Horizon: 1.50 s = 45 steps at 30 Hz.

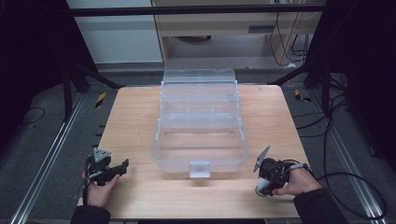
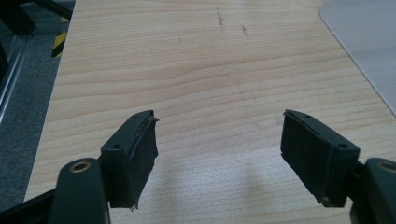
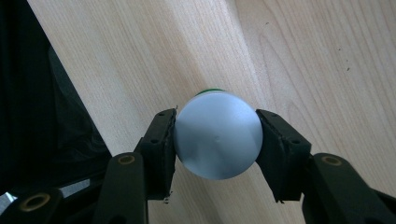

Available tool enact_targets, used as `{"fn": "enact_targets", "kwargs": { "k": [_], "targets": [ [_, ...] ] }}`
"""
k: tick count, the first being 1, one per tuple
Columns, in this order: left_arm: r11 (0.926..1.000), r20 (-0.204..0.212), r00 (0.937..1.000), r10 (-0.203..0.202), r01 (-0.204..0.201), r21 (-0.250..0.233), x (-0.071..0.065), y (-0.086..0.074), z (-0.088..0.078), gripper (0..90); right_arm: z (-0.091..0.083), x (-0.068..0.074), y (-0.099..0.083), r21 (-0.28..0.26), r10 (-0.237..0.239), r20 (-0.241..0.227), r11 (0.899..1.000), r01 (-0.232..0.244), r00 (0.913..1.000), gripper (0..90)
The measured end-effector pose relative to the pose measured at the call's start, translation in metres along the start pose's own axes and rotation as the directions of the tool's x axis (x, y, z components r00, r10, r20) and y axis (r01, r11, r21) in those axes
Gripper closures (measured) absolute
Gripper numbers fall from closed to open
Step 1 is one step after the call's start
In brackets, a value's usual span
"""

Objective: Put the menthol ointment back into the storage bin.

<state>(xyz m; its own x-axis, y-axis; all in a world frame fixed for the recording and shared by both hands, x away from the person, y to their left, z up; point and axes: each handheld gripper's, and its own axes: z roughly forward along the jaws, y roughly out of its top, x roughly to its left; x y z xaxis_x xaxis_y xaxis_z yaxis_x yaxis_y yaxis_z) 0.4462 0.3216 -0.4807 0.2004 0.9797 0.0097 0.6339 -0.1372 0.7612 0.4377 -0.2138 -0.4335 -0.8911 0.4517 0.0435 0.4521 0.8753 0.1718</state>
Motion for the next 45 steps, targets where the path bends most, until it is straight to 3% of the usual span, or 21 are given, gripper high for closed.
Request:
{"fn": "enact_targets", "kwargs": {
  "k": [4, 13, 25, 32, 45],
  "targets": [
    [1.0, -0.002, 1.0, 0.002, -0.002, 0.001, 0.0, 0.0, 0.0, 26.4, -0.003, 0.0, 0.001, 0.002, 0.008, 0.005, 1.0, -0.008, 1.0, 50.5],
    [1.0, -0.004, 1.0, 0.003, -0.003, 0.008, -0.001, 0.0, 0.001, 26.4, -0.019, 0.0, 0.002, -0.046, 0.027, 0.014, 0.999, -0.026, 0.9995, 50.5],
    [0.9999, -0.002, 1.0, 0.009, -0.009, 0.014, -0.002, -0.001, 0.002, 26.4, -0.05, -0.003, 0.016, -0.147, 0.049, 0.025, 0.988, -0.045, 0.9985, 50.5],
    [0.9997, -0.002, 0.9999, 0.011, -0.011, 0.021, -0.001, -0.001, 0.003, 26.4, -0.065, -0.004, 0.026, -0.179, 0.057, 0.035, 0.982, -0.05, 0.9978, 50.6],
    [0.9996, -0.001, 0.9999, 0.011, -0.011, 0.027, -0.001, -0.002, 0.004, 26.3, -0.093, -0.001, 0.036, -0.2, 0.048, 0.046, 0.979, -0.038, 0.9978, 50.5]
  ]
}}
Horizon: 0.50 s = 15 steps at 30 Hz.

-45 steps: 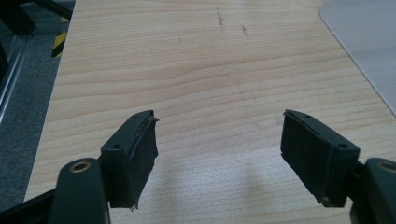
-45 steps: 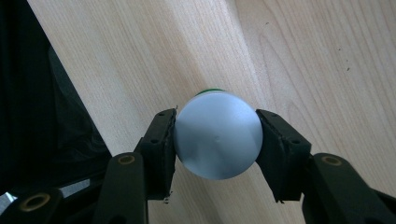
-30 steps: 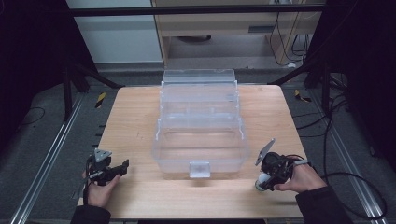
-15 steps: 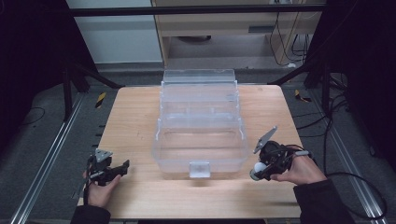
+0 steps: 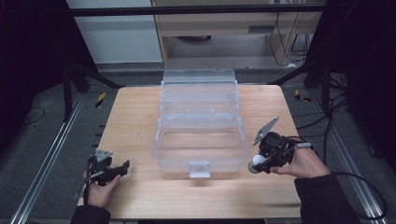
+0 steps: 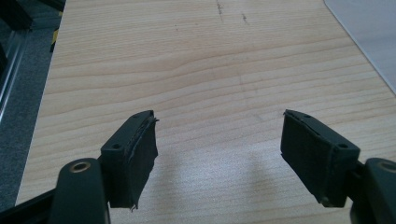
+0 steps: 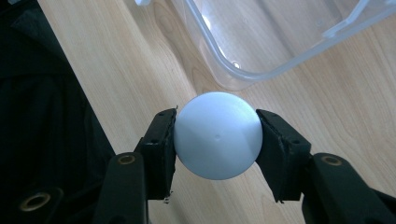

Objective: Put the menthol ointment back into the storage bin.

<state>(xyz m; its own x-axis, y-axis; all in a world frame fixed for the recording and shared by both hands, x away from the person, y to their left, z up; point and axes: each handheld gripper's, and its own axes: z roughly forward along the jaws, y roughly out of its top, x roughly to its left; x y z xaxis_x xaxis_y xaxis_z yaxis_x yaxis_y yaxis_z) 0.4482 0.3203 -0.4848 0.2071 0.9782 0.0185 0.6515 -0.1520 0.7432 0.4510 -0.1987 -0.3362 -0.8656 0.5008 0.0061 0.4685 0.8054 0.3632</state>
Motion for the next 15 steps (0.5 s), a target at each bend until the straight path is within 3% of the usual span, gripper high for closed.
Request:
{"fn": "enact_targets", "kwargs": {
  "k": [15],
  "targets": [
    [1.0, 0.003, 1.0, 0.0, 0.0, 0.005, 0.0, 0.0, 0.001, 26.3, -0.026, -0.002, 0.03, -0.027, -0.023, 0.012, 0.999, 0.024, 0.9996, 50.6]
  ]
}}
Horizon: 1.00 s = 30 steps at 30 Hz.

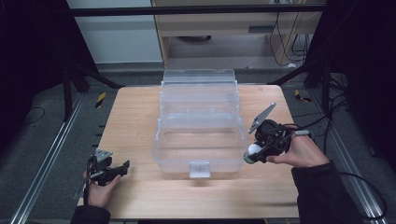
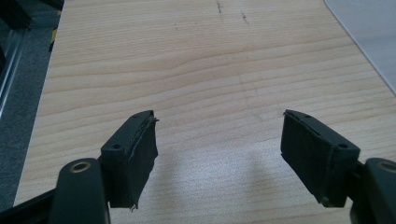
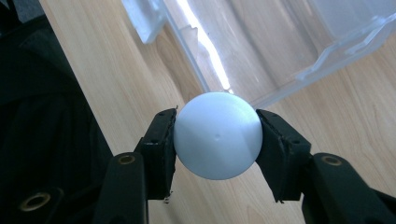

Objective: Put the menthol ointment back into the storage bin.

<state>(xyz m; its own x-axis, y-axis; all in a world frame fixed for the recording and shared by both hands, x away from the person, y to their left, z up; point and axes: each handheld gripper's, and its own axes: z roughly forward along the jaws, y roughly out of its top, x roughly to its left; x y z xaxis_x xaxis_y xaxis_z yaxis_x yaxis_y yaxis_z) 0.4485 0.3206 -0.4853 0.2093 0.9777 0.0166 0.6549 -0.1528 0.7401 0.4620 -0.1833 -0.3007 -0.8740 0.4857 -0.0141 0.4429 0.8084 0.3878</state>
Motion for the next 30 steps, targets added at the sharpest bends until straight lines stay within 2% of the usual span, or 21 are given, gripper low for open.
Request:
{"fn": "enact_targets", "kwargs": {
  "k": [11, 24, 30],
  "targets": [
    [1.0, 0.0, 1.0, -0.002, 0.002, -0.003, 0.001, 0.0, 0.0, 26.4, 0.005, -0.012, 0.022, -0.019, 0.001, -0.01, 1.0, -0.001, 0.9999, 50.6],
    [1.0, 0.0, 1.0, -0.004, 0.004, -0.007, 0.002, 0.0, -0.001, 26.5, 0.036, -0.026, 0.038, -0.011, 0.017, 0.014, 1.0, -0.017, 0.9998, 50.5],
    [1.0, 0.001, 1.0, -0.003, 0.003, -0.007, 0.001, 0.0, 0.0, 26.5, 0.057, -0.03, 0.037, 0.031, 0.025, 0.02, 0.999, -0.026, 0.9995, 50.5]
  ]
}}
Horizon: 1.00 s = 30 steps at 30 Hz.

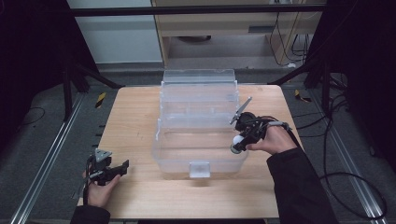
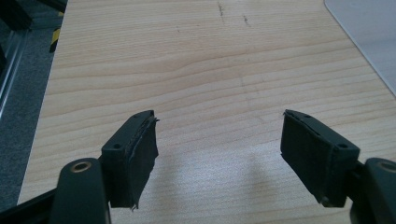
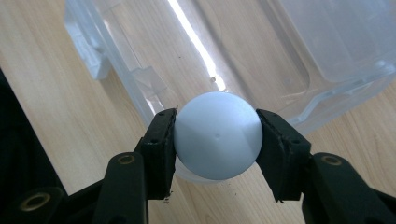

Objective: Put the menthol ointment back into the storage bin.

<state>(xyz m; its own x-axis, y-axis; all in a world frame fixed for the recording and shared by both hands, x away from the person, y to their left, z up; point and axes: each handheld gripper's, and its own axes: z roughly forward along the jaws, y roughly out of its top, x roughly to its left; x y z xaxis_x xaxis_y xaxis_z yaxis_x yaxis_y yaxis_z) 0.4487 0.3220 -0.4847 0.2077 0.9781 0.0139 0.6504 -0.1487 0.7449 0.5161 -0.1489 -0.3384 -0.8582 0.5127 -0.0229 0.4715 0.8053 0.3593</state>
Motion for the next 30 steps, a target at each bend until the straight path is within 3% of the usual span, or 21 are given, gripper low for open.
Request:
{"fn": "enact_targets", "kwargs": {
  "k": [17, 30],
  "targets": [
    [1.0, 0.001, 1.0, 0.0, 0.0, 0.002, 0.0, 0.0, 0.0, 26.6, 0.029, -0.007, -0.011, 0.049, 0.017, -0.021, 0.999, -0.016, 0.9996, 50.4],
    [1.0, 0.001, 1.0, 0.0, 0.0, 0.002, 0.0, 0.0, 0.0, 26.6, 0.043, -0.007, -0.014, 0.064, -0.005, -0.035, 0.998, 0.007, 0.9994, 50.4]
  ]
}}
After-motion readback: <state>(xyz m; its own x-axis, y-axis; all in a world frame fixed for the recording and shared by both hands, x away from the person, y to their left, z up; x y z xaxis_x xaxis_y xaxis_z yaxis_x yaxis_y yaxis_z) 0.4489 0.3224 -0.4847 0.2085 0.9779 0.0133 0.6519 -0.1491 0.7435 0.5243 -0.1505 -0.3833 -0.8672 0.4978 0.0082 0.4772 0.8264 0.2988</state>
